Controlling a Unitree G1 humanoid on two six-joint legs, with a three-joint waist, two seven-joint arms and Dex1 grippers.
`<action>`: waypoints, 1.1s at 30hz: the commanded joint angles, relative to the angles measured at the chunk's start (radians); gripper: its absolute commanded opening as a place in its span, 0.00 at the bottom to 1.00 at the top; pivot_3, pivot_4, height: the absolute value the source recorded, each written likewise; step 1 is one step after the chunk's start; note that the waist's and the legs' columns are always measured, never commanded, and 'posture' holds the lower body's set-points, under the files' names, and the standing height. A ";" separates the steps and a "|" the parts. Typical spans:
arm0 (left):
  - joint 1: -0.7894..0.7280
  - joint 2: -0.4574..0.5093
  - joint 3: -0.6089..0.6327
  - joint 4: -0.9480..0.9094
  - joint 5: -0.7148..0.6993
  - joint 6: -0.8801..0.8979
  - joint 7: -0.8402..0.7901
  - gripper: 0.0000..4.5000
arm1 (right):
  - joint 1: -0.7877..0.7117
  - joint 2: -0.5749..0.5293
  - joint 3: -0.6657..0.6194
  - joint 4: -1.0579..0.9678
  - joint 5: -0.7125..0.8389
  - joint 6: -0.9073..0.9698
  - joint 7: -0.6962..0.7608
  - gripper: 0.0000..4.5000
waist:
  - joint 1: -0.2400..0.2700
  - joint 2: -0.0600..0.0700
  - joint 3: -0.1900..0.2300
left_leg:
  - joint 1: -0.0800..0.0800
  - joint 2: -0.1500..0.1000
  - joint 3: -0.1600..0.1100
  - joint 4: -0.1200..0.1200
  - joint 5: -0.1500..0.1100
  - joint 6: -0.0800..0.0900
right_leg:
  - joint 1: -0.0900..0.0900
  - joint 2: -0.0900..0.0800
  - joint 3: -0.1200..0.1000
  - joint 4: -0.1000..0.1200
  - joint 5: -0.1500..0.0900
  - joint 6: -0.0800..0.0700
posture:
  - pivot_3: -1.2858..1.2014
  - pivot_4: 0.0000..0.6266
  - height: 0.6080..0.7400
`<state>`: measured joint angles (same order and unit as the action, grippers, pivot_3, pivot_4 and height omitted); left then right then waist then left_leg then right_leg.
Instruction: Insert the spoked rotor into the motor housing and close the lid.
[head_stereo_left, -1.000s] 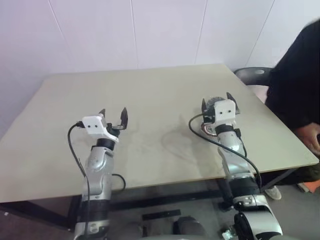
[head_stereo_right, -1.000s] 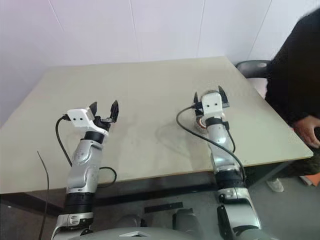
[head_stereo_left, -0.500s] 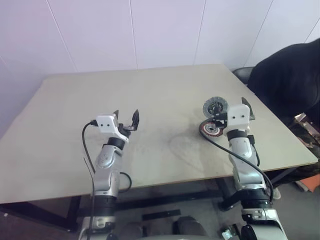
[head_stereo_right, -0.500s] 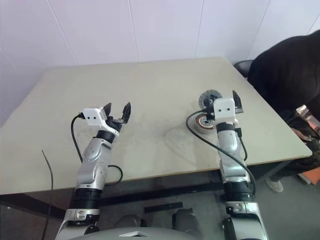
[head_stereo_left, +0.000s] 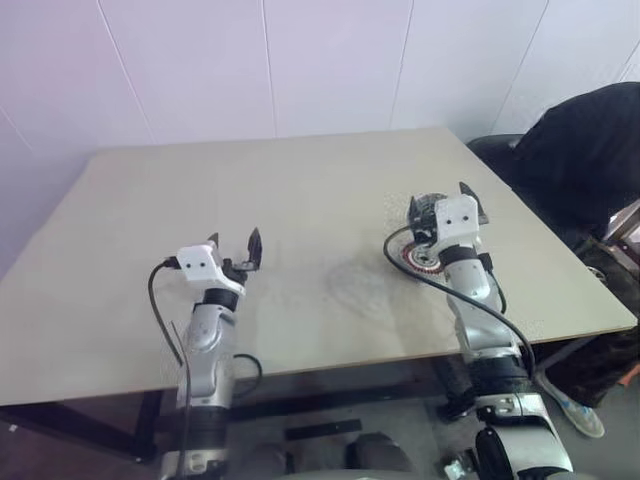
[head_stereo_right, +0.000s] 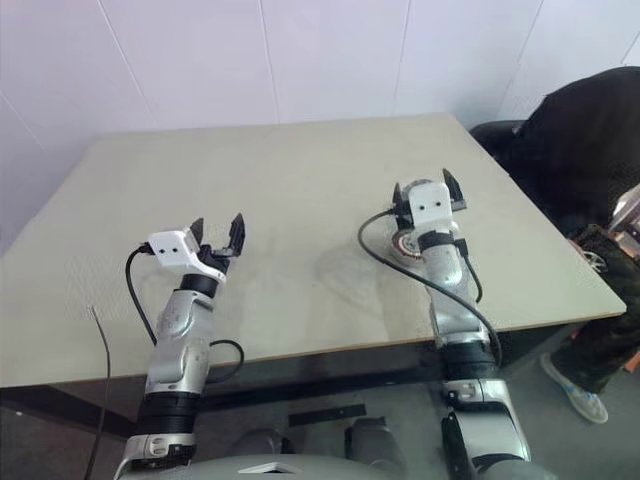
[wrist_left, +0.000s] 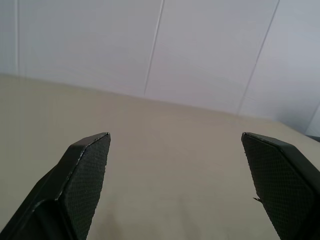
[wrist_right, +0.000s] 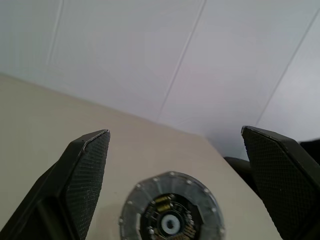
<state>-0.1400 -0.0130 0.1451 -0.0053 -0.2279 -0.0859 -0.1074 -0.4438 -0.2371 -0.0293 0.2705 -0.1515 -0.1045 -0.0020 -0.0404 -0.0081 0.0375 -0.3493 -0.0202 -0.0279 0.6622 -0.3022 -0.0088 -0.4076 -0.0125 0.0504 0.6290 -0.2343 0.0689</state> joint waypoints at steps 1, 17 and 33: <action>0.025 0.011 0.026 -0.097 0.003 -0.011 0.031 0.99 | -0.051 0.025 0.029 0.030 0.005 -0.047 0.015 0.99 | -0.002 0.000 0.000 | 0.000 0.000 0.000 0.000 0.000 0.000 | 0.000 0.000 0.000 0.000 0.000 0.000 | 0.52 0.00 1.00; 0.042 0.026 0.027 -0.132 0.001 0.017 0.064 0.99 | -0.124 0.032 0.032 0.136 0.017 -0.108 0.023 0.99 | 0.004 0.000 0.000 | 0.000 0.000 0.000 0.000 0.000 0.000 | 0.000 0.000 0.000 0.000 0.000 0.000 | 0.52 0.00 1.00; 0.092 0.016 0.021 -0.205 0.009 0.054 0.085 0.99 | -0.113 0.042 0.056 0.114 0.018 -0.072 0.063 0.99 | 0.002 0.000 0.000 | 0.000 0.000 0.000 0.000 0.000 0.000 | 0.000 0.000 0.000 0.000 0.000 0.000 | 0.52 0.00 1.00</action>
<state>-0.0420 -0.0030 0.1628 -0.1604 -0.2265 -0.0269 -0.0288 -0.5306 -0.2023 0.0254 0.4162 -0.1366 -0.1688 0.0575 -0.0383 -0.0081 0.0375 -0.3493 -0.0203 -0.0280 0.6627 -0.3022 -0.0088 -0.4076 -0.0128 0.0503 0.6294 -0.2343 0.0687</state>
